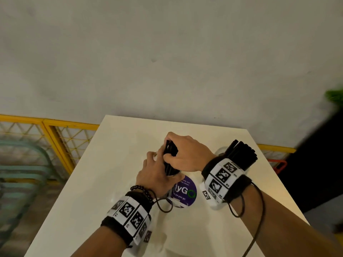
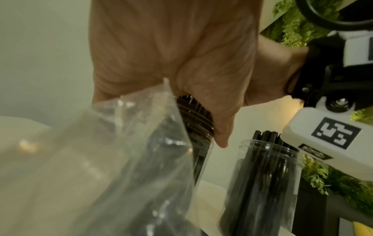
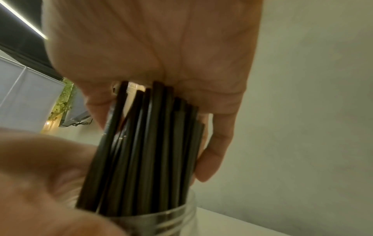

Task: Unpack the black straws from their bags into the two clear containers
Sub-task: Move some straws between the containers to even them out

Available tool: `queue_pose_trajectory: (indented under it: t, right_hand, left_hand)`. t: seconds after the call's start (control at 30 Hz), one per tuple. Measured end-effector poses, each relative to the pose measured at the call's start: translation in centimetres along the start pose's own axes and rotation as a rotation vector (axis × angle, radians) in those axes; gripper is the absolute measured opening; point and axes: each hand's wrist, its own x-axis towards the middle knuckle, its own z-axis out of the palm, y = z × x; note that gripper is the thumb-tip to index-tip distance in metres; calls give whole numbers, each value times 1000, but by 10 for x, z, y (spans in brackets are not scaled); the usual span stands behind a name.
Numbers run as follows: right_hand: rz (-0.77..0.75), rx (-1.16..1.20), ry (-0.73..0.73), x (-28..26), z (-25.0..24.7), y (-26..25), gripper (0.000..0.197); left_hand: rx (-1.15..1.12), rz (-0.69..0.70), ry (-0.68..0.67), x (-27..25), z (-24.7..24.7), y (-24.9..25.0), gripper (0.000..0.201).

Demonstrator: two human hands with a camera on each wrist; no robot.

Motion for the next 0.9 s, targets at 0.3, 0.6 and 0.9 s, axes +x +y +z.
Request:
queue_pose_trajectory:
  t: [0.3, 0.6, 0.9]
  right_hand:
    - [219, 76, 390, -3, 28, -8, 16]
    - [269, 75, 313, 4, 24, -7, 31]
    - [339, 194, 94, 6, 7, 2, 55]
  left_hand:
    - [131, -8, -12, -5, 2, 5, 100]
    - [69, -61, -2, 0, 1, 7, 115]
    - [94, -65, -33, -2, -3, 8, 130]
